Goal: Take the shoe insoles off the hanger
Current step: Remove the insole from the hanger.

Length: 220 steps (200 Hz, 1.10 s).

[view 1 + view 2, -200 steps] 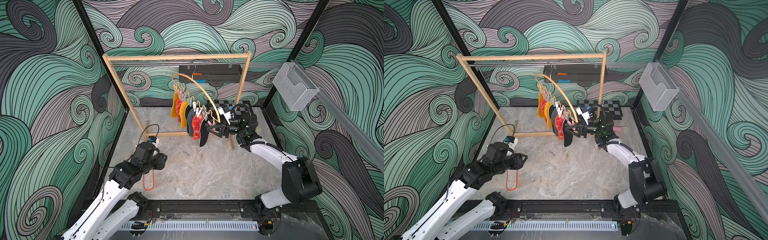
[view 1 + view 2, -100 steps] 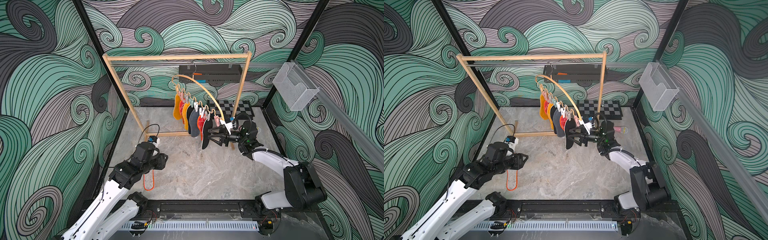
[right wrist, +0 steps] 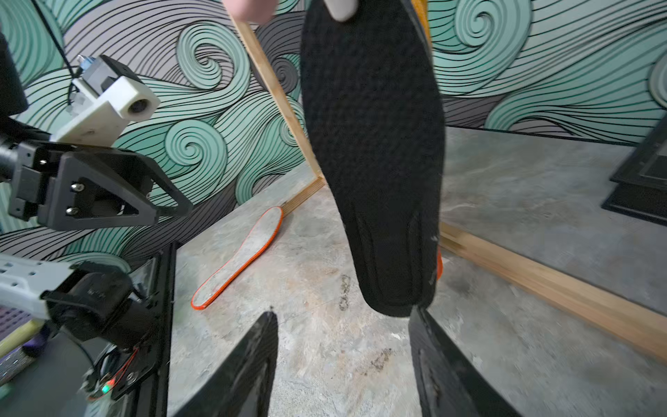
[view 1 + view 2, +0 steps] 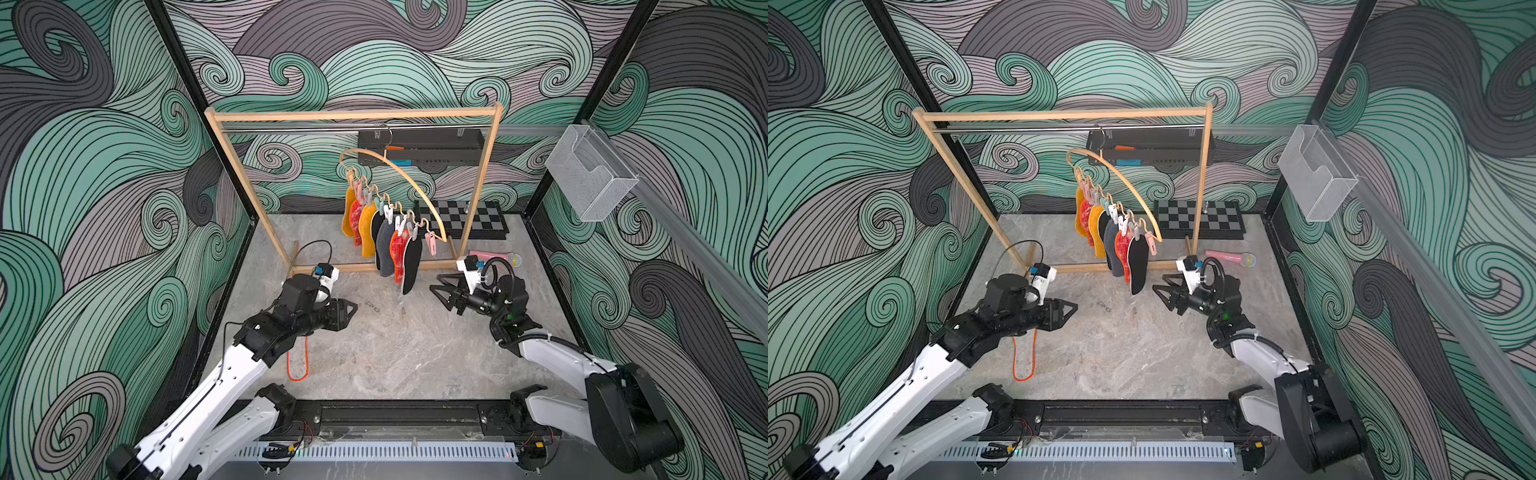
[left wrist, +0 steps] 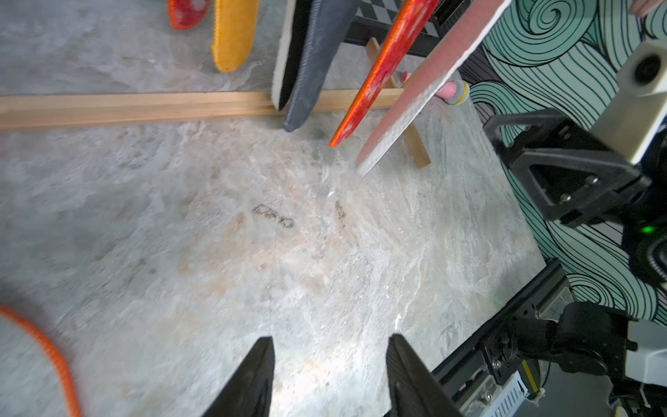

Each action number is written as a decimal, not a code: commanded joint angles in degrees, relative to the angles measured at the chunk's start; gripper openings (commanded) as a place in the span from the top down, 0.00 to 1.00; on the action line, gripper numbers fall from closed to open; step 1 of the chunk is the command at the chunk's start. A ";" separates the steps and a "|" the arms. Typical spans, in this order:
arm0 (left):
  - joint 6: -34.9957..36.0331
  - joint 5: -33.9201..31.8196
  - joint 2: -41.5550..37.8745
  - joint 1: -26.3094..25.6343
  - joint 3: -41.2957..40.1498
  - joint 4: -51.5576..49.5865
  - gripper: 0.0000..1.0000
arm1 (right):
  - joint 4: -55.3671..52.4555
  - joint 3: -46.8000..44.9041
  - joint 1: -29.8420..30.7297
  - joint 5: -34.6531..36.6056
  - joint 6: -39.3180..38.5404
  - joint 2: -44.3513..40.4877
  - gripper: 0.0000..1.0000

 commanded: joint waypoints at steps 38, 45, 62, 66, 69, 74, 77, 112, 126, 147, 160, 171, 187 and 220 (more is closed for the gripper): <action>4.54 3.51 16.14 -6.46 2.04 33.49 0.42 | -6.53 -5.17 -0.26 10.83 1.83 -10.31 0.41; 5.37 2.98 18.09 -6.72 2.73 34.83 0.41 | -6.21 -5.57 -0.24 11.23 1.77 -10.84 0.41; 7.44 3.38 22.33 -7.25 4.49 37.42 0.41 | -6.77 -5.84 -0.26 11.63 1.76 -11.54 0.41; 7.84 3.60 23.22 -7.36 4.78 38.18 0.41 | -6.69 -5.85 -0.24 11.57 1.78 -11.55 0.41; 8.08 3.78 23.85 -7.40 4.88 38.89 0.41 | -6.72 -5.85 -0.25 11.54 1.78 -11.55 0.41; 8.29 4.31 24.80 -7.45 5.05 40.20 0.41 | -6.68 -5.85 -0.25 11.53 1.73 -11.54 0.41; 8.48 4.57 25.38 -7.50 4.99 41.08 0.41 | -6.84 -5.85 -0.26 11.62 1.68 -11.59 0.41; 11.35 4.98 29.75 -7.54 4.68 49.24 0.38 | -7.61 -6.55 -0.27 11.75 2.29 -12.54 0.41; 12.76 4.93 32.59 -7.57 6.16 48.96 0.37 | -7.34 -6.90 -0.22 12.05 2.50 -12.70 0.41; 13.71 5.64 36.43 -7.53 8.45 48.80 0.37 | -7.77 -6.68 -0.25 12.44 2.75 -12.46 0.42; 13.96 5.48 38.29 -7.53 8.64 50.71 0.38 | -7.87 -6.88 -0.28 13.05 2.86 -12.46 0.42; 13.74 5.07 39.63 -7.59 7.88 54.07 0.37 | -7.87 -6.99 -0.23 13.16 2.86 -12.41 0.42; 13.53 4.76 41.68 -7.54 6.93 58.51 0.38 | -7.75 -6.86 -0.26 13.11 2.95 -12.04 0.42; 11.99 3.59 45.84 -7.78 6.66 64.08 0.40 | -7.56 -6.77 -0.25 12.85 3.20 -11.07 0.42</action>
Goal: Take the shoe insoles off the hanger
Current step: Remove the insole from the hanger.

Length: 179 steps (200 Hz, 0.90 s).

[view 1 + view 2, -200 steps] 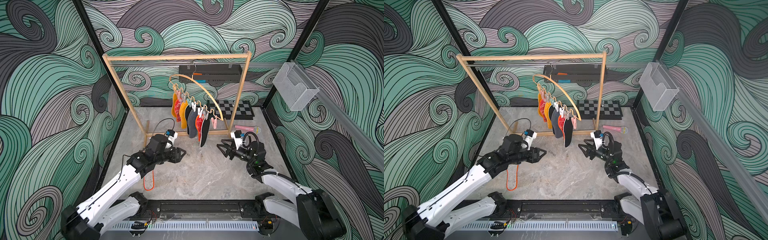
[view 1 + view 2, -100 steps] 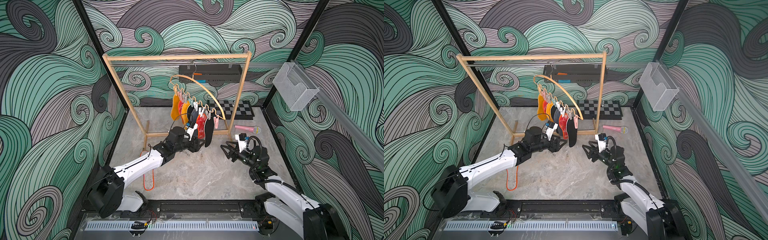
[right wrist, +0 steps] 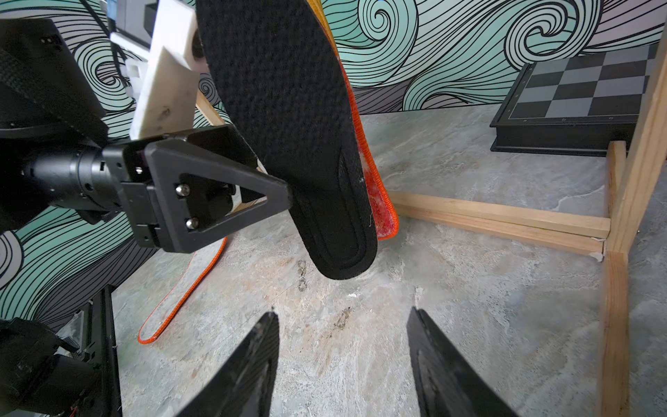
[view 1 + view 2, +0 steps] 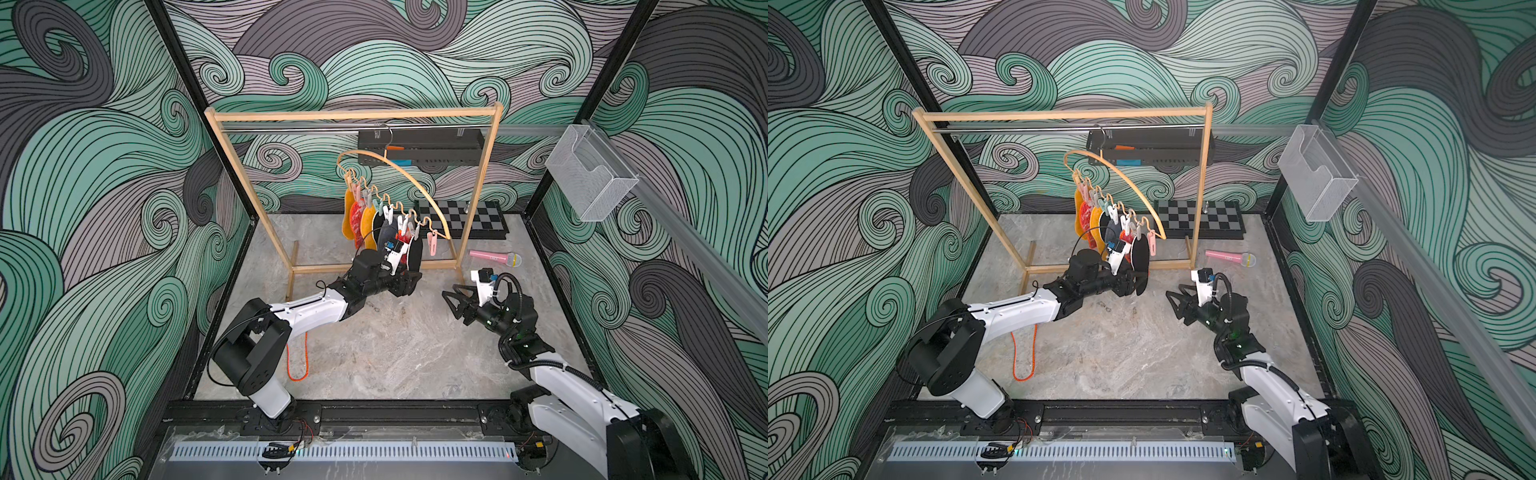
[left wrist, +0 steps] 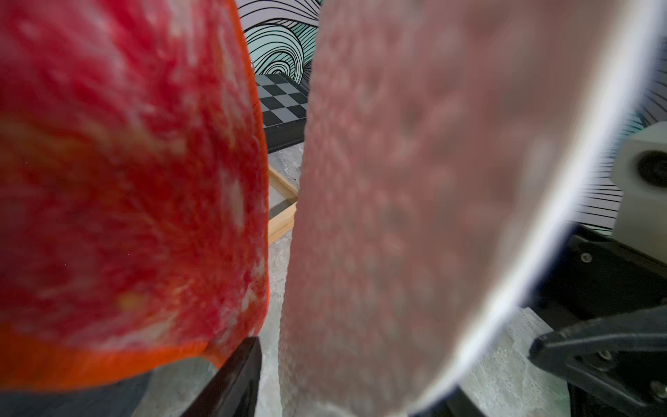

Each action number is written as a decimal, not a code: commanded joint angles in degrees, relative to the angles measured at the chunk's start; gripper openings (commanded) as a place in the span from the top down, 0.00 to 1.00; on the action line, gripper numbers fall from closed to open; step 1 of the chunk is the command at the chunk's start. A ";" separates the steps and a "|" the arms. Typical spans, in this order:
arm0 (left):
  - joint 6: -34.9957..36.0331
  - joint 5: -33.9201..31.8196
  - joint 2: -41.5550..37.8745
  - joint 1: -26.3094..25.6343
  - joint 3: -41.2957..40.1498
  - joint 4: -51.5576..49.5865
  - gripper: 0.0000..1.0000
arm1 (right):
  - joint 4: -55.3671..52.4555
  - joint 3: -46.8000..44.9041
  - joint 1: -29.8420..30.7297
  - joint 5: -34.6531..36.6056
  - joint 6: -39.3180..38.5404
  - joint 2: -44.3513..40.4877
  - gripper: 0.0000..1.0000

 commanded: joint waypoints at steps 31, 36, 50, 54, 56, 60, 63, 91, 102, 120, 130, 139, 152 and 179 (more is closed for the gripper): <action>-0.97 -1.02 5.07 -0.77 -0.09 10.77 0.54 | 0.61 -0.22 -0.18 0.28 0.75 1.24 0.42; -1.10 -1.03 5.05 -0.82 -0.31 11.00 0.56 | 0.57 -0.22 -0.20 0.35 0.75 1.22 0.42; -1.04 -0.60 4.74 -0.83 -1.12 12.41 0.66 | 0.62 -0.22 -0.22 0.46 0.67 1.14 0.42; -0.90 -0.59 4.59 -0.82 -1.38 12.63 0.68 | 0.61 -0.19 -0.22 0.50 0.68 1.14 0.42; -0.89 -0.59 4.48 -0.84 -1.52 12.75 0.69 | 0.65 -0.19 -0.22 0.50 0.64 1.16 0.42; -0.77 -0.61 4.24 -0.85 -1.63 12.78 0.72 | 0.63 -0.26 -0.23 0.56 0.68 1.14 0.42; -0.73 -0.54 4.12 -0.85 -1.82 12.84 0.76 | 0.65 -0.22 -0.22 0.72 0.64 1.17 0.42; 0.06 0.36 2.69 -0.79 -1.86 11.08 0.88 | 0.57 -0.17 -0.21 0.65 0.59 1.06 0.42; -0.22 0.40 2.21 -0.85 -1.96 10.59 0.87 | 0.54 -0.22 -0.19 0.67 0.56 1.02 0.42; -0.37 0.38 1.77 -0.84 -2.25 10.28 0.88 | 0.53 -0.22 -0.15 0.80 0.42 0.92 0.42; -0.52 0.36 1.60 -0.81 -2.46 10.35 0.93 | 0.49 -0.21 -0.22 0.81 0.42 0.87 0.42; -0.53 0.49 1.38 -0.85 -2.69 10.41 0.94 | 0.44 -0.30 -0.22 0.84 0.39 0.75 0.42; -0.79 0.93 0.56 -0.85 -3.13 9.89 0.97 | 0.48 -0.30 -0.17 1.02 0.26 0.63 0.42; -0.96 1.17 -3.28 -0.85 -5.79 8.06 1.00 | 0.90 -0.05 -0.18 0.78 -0.79 0.05 0.42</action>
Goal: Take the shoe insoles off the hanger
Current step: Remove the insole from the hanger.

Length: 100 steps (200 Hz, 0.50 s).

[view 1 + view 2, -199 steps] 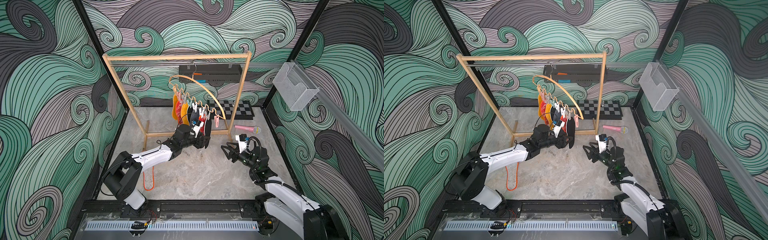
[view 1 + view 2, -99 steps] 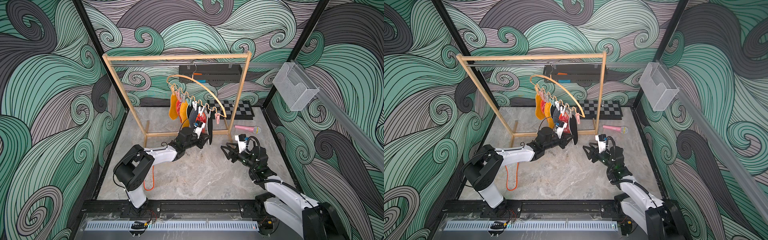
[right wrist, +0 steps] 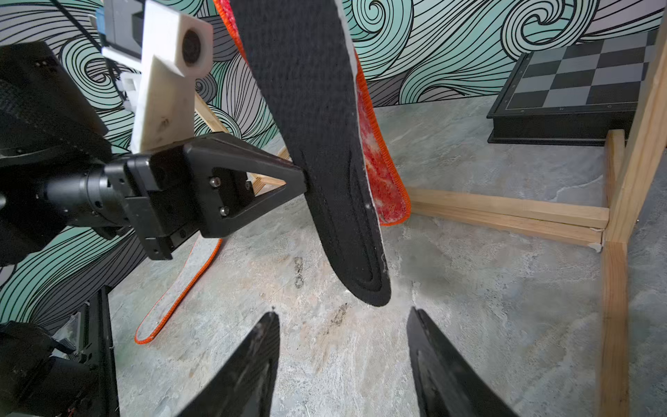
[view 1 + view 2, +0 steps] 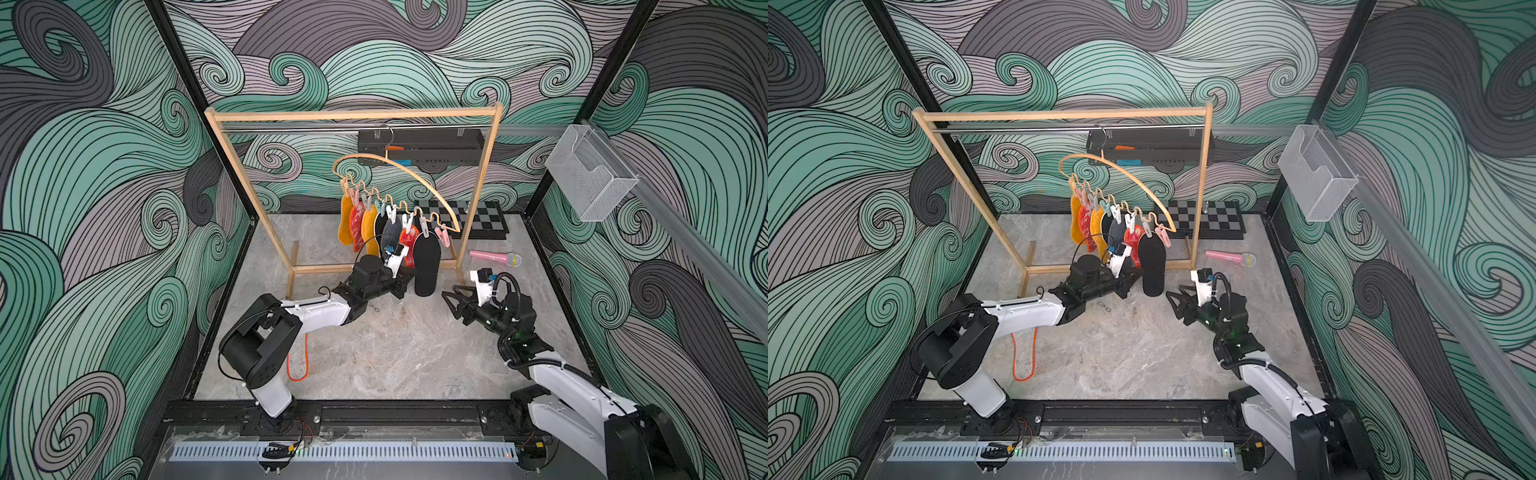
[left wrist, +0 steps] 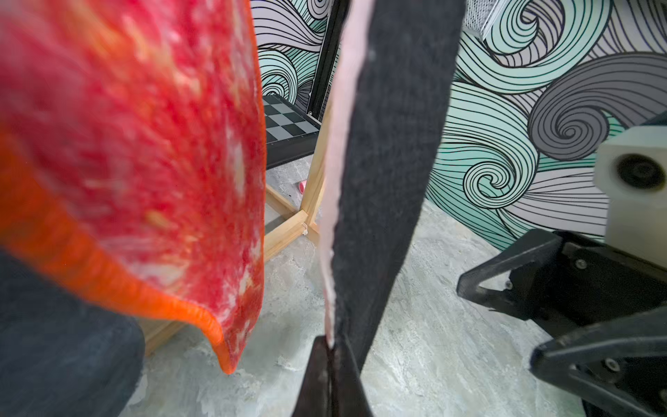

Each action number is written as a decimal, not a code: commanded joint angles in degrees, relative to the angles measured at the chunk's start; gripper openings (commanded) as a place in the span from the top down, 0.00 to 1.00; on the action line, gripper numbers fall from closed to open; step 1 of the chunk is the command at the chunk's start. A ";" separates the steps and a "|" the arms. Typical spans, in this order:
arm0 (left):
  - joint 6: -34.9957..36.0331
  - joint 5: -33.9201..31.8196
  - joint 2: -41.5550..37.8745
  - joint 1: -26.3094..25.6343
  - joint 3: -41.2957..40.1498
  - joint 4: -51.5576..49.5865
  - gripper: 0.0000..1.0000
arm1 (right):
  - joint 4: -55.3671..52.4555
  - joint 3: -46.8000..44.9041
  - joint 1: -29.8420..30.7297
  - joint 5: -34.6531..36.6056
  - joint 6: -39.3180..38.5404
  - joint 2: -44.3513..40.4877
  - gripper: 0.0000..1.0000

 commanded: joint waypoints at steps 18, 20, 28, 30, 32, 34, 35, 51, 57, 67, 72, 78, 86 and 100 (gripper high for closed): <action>0.00 1.41 -7.39 -0.31 -2.78 -5.41 1.00 | 1.10 0.52 -0.17 -0.13 -1.74 -1.58 0.42; -0.02 1.32 -7.72 -0.32 -2.79 -5.94 1.00 | 1.17 0.60 -0.14 -0.23 -1.88 -1.73 0.41; 0.07 1.35 -9.10 -0.33 -2.83 -8.75 1.00 | 1.36 1.12 -0.19 -0.85 -2.33 -2.01 0.41; 0.09 1.39 -9.49 -0.29 -2.83 -9.45 1.00 | 1.47 1.26 -0.21 -1.02 -2.42 -1.99 0.41; 0.13 1.53 -9.79 -0.32 -2.80 -10.20 1.00 | 1.52 1.45 -0.22 -1.15 -2.53 -2.09 0.40; 0.23 1.66 -10.13 -0.33 -2.75 -10.94 1.00 | 1.69 1.63 -0.22 -1.32 -2.61 -2.12 0.40; 0.26 1.72 -10.39 -0.33 -2.75 -11.34 1.00 | 1.75 1.76 -0.22 -1.42 -2.63 -2.14 0.40; 1.06 3.20 -13.04 -0.29 -2.73 -17.54 1.00 | 2.01 4.05 -0.21 -3.55 -3.42 -2.11 0.36; 1.25 3.39 -15.13 -0.24 -2.63 -19.50 1.00 | 2.14 5.29 -0.22 -4.55 -3.72 -1.92 0.36; 2.31 4.24 -16.98 -0.24 -2.56 -22.92 1.00 | 1.93 7.56 -0.22 -6.11 -3.89 -1.14 0.35; 2.92 4.75 -17.92 -0.24 -2.53 -24.13 1.00 | 1.79 8.78 -0.22 -6.98 -3.85 -0.64 0.35; 3.32 5.14 -19.17 -0.24 -2.71 -25.49 1.00 | 1.84 10.13 -0.29 -8.47 -3.75 0.09 0.35; 3.37 5.38 -20.75 -0.16 -3.32 -26.46 1.00 | 2.25 11.91 -0.25 -11.11 -3.88 1.07 0.35; 3.27 5.81 -23.67 -0.16 -4.55 -27.52 1.00 | 2.21 15.38 -0.30 -14.56 -3.81 3.00 0.35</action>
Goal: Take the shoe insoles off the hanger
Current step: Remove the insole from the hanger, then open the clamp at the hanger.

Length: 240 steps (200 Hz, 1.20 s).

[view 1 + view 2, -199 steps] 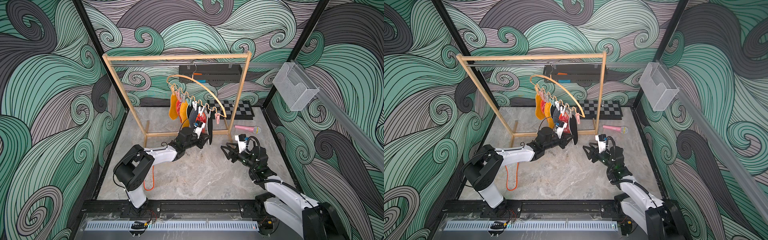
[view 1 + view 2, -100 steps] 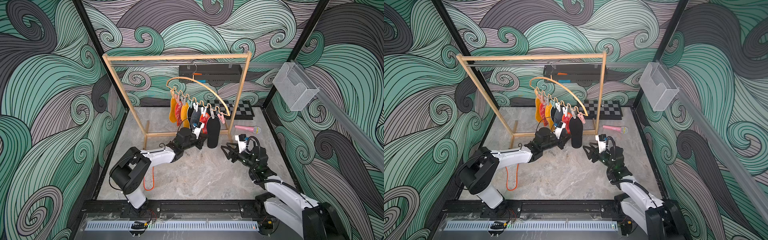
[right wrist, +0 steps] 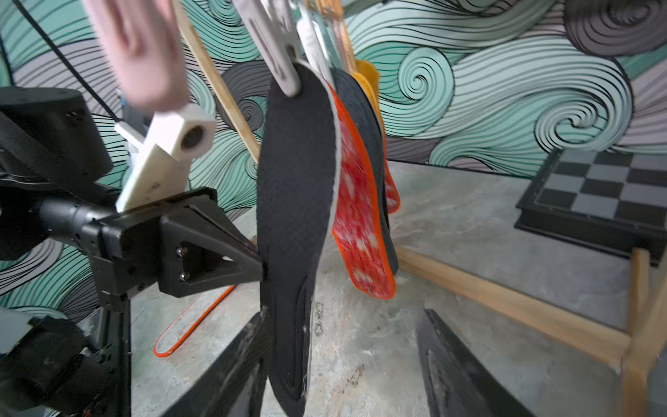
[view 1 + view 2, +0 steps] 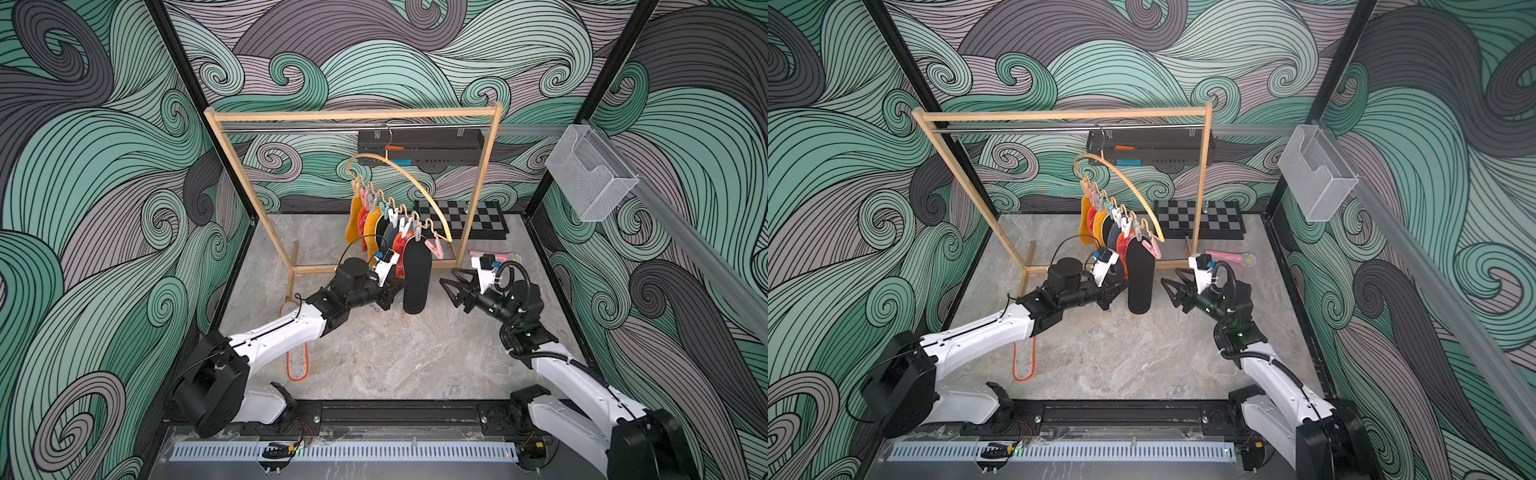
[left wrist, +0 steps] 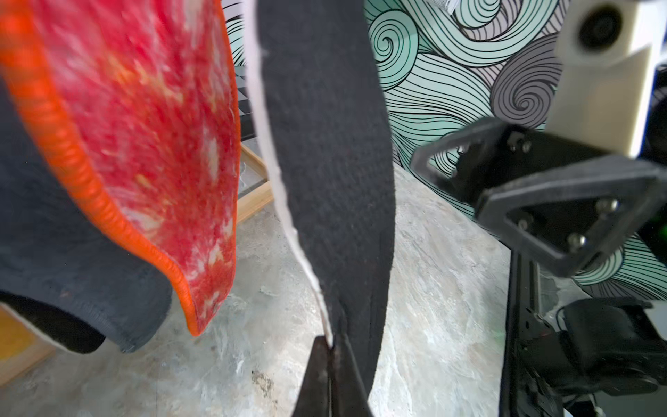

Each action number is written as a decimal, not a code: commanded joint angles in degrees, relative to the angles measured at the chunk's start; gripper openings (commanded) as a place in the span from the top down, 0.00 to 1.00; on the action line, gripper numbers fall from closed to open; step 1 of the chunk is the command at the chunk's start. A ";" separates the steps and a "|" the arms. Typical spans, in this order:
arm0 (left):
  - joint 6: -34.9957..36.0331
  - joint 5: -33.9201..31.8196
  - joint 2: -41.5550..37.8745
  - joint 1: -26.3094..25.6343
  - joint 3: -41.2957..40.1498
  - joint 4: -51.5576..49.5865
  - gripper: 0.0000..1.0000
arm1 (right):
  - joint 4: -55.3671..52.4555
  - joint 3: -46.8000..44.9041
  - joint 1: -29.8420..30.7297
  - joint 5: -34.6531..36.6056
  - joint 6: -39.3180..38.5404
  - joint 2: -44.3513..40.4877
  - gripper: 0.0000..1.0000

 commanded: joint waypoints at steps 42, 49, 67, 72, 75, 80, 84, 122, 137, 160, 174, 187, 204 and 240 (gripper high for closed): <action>2.74 3.55 -10.16 0.02 -2.22 -11.18 1.00 | 2.89 15.28 -0.65 -20.57 0.19 11.10 0.35; 2.92 3.88 -10.80 0.11 -2.27 -12.12 1.00 | 2.92 17.31 -0.66 -23.15 0.98 13.22 0.35; 3.47 5.04 -11.88 0.35 -2.47 -13.85 1.00 | 4.28 21.60 -0.66 -29.26 3.44 18.25 0.36; 3.61 5.49 -12.09 0.44 -2.58 -14.43 1.00 | 4.55 22.54 -0.63 -30.04 3.96 19.51 0.36; 3.66 5.83 -12.20 0.46 -2.55 -14.64 1.00 | 4.66 22.95 -0.65 -30.47 4.22 20.12 0.36; 3.73 6.53 -12.43 0.53 -2.78 -14.69 1.00 | 4.86 23.66 -0.57 -31.12 4.56 21.10 0.36; 3.79 7.21 -12.54 0.54 -2.96 -14.65 1.00 | 5.06 24.17 -0.56 -31.81 4.69 21.78 0.36; 4.12 9.05 -12.98 0.72 -3.05 -15.67 1.00 | 4.52 28.26 0.36 -37.51 5.89 27.66 0.36; 4.28 9.27 -12.90 0.72 -2.58 -16.31 1.00 | 4.46 29.24 1.41 -38.01 5.87 29.38 0.35; 4.47 9.50 -13.07 0.77 -2.19 -17.24 1.00 | 4.00 30.97 2.78 -38.92 6.36 31.51 0.35; 4.55 9.15 -13.25 0.80 -2.47 -17.38 1.00 | 3.70 31.80 3.62 -39.03 6.23 32.40 0.34; 4.54 8.97 -13.25 0.77 -2.53 -17.41 1.00 | 3.43 32.29 4.38 -39.02 5.92 32.82 0.34; 4.46 8.70 -13.33 0.72 -2.53 -17.65 1.00 | 3.48 32.47 4.88 -38.77 5.94 32.74 0.34; 4.40 7.74 -13.88 0.81 -2.57 -17.89 1.00 | 3.28 32.28 4.97 -38.49 6.17 30.86 0.34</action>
